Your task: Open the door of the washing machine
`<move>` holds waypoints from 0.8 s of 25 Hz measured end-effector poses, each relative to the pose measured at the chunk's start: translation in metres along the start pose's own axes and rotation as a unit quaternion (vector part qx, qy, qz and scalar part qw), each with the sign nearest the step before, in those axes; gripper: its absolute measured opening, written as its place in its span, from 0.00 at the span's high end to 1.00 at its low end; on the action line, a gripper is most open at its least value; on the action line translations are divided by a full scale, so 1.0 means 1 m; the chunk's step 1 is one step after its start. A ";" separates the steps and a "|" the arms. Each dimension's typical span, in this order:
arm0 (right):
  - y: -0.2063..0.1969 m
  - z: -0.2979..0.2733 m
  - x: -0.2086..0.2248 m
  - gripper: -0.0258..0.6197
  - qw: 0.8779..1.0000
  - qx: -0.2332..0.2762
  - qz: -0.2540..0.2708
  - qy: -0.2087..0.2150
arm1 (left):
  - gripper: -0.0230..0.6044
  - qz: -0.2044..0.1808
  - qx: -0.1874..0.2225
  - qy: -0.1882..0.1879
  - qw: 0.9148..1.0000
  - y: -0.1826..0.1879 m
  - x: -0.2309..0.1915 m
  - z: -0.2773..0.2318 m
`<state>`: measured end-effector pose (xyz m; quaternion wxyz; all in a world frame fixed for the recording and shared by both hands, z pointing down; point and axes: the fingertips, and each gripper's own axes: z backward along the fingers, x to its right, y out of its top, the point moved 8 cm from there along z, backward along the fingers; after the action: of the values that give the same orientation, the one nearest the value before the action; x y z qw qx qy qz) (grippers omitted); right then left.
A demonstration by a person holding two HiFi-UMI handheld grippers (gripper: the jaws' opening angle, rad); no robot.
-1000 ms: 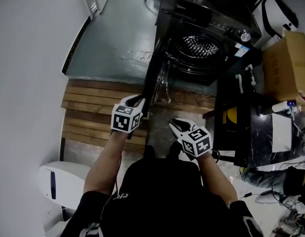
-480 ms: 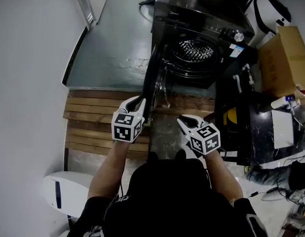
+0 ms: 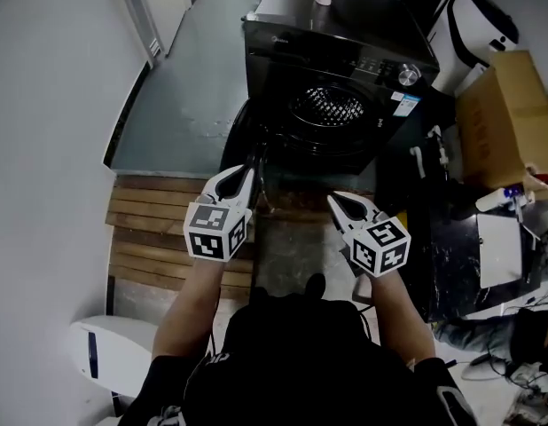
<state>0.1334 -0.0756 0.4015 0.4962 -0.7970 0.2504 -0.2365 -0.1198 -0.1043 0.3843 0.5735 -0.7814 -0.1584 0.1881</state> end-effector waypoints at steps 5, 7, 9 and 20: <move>0.031 0.020 0.055 0.97 0.999 0.052 0.017 -0.002 | 0.93 -0.004 0.027 0.023 0.999 0.029 0.030 -0.034; 0.042 0.025 0.076 0.97 0.997 0.070 0.023 -0.004 | 0.93 -0.008 0.039 0.038 0.998 0.039 0.039 -0.047; 0.052 0.029 0.095 0.97 0.995 0.092 0.028 -0.011 | 0.95 -0.008 0.051 0.055 0.997 0.046 0.046 -0.060; 0.095 0.051 0.148 0.97 0.967 0.229 0.059 -0.097 | 0.95 -0.018 0.072 0.073 0.995 0.071 0.037 -0.080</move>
<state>0.2626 -0.1720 0.3139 0.7002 -0.6653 0.1871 -0.1792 -0.0470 -0.1747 0.3340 0.6417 -0.7468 -0.1162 0.1304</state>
